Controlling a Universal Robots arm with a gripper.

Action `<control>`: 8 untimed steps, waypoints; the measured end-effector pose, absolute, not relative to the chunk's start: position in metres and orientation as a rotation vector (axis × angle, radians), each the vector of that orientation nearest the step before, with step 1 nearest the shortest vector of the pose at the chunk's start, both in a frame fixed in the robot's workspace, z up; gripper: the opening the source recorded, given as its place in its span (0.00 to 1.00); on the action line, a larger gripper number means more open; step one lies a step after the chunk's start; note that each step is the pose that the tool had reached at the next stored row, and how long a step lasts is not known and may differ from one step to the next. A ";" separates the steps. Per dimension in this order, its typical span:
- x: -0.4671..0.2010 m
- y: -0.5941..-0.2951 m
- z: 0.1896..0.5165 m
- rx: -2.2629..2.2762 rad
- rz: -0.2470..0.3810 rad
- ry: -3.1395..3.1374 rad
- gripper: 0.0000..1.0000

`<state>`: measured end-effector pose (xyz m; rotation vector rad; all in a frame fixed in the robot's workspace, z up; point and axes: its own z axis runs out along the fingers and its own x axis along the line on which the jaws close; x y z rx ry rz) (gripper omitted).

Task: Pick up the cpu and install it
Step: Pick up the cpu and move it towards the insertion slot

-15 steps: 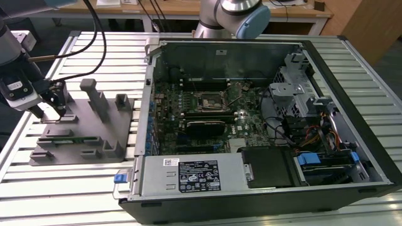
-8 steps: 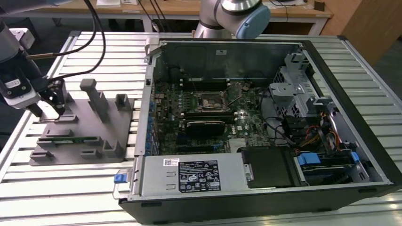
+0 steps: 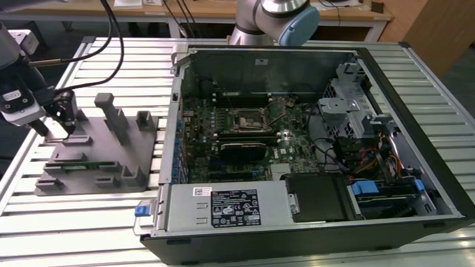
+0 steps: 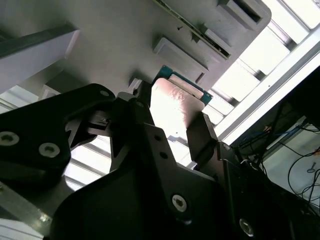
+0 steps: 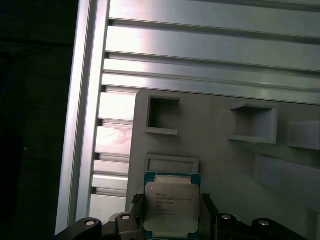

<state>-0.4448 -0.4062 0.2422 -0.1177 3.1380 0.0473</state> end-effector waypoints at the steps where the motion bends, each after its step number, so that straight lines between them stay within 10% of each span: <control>1: -0.445 -0.406 0.243 -0.118 0.047 3.138 0.53; 8: -0.445 -0.406 0.248 -0.118 0.047 3.138 0.53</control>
